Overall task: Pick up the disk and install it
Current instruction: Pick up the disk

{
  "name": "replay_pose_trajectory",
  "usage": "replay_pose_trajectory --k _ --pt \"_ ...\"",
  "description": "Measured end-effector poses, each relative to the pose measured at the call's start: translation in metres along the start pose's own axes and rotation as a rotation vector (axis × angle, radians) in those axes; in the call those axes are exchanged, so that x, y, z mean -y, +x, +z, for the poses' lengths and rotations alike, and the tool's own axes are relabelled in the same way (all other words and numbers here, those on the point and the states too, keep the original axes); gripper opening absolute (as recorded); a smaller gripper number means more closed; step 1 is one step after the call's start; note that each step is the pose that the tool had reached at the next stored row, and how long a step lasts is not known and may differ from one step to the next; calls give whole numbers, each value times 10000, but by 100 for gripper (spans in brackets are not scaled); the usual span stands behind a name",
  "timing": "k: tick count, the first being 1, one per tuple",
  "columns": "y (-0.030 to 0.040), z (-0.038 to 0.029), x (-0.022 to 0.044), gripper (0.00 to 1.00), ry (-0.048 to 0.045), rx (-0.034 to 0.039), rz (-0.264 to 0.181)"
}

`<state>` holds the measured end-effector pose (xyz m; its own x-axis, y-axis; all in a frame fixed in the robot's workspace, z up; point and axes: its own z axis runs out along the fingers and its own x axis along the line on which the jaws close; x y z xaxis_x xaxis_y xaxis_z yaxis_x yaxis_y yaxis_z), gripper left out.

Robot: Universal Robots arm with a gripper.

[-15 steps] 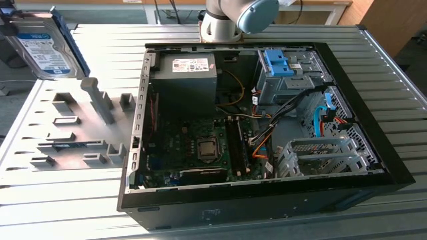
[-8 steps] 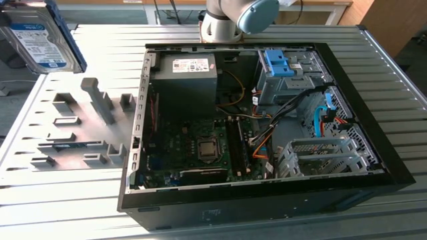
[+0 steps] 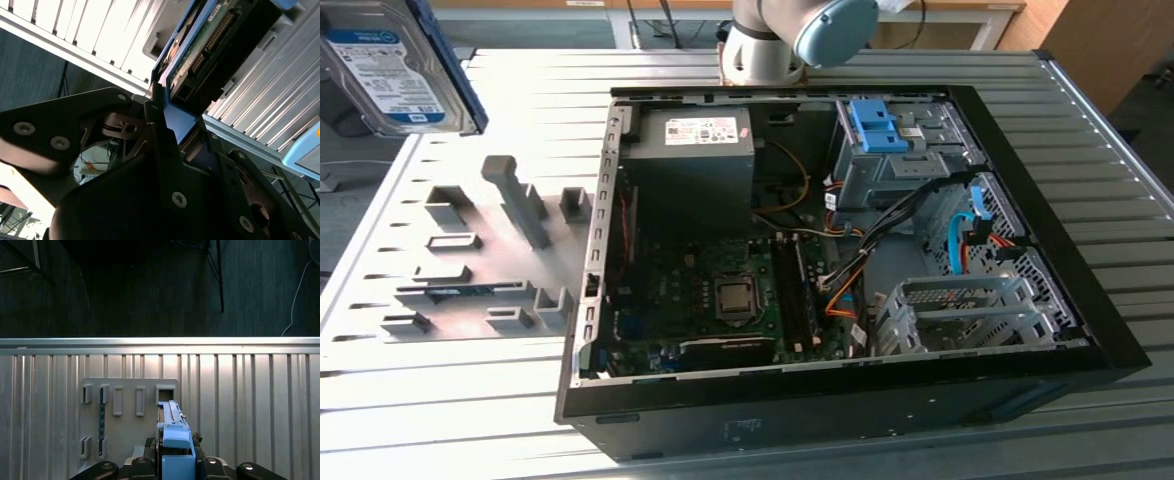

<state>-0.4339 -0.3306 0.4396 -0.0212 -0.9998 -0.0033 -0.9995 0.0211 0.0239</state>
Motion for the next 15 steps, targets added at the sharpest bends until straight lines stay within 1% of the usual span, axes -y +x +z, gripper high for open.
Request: replay_pose_trajectory --k 3,10,15 --pt "0 -56 -1 36 -1 -13 0" --pt "-1 -230 -6 36 0 -21 0" --pt "-2 -319 -8 36 0 -24 0"
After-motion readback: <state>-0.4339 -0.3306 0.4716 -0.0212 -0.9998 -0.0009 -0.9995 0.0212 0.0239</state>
